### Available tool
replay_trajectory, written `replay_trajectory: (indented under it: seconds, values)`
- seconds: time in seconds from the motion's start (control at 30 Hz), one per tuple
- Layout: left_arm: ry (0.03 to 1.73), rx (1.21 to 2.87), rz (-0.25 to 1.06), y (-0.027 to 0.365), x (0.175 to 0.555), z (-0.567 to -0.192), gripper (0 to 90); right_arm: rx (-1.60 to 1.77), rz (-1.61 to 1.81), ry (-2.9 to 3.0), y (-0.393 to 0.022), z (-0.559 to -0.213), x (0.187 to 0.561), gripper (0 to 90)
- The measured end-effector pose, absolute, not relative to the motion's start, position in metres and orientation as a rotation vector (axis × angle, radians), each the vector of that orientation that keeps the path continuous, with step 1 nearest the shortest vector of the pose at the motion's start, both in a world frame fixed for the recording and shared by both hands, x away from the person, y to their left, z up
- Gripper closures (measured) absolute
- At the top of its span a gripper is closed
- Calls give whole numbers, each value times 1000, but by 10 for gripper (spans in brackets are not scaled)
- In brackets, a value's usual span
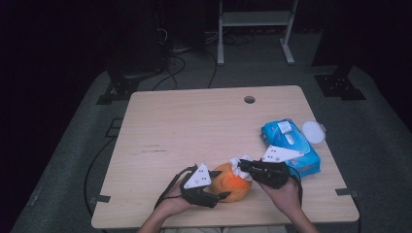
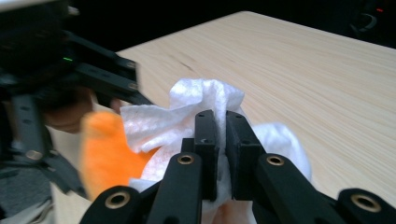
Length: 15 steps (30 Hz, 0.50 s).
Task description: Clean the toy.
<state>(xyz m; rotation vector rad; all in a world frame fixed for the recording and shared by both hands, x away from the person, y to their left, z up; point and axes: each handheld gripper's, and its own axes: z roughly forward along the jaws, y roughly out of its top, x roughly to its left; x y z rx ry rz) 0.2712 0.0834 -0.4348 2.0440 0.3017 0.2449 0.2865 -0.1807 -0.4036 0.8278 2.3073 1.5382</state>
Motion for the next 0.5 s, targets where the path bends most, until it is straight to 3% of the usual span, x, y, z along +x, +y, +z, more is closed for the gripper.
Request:
replay_trajectory:
  seconds: [0.5]
  values:
    - [325, 2028, 221, 92, 277, -435, 336, 933, 1533, 2261, -195, -410, 295, 831]
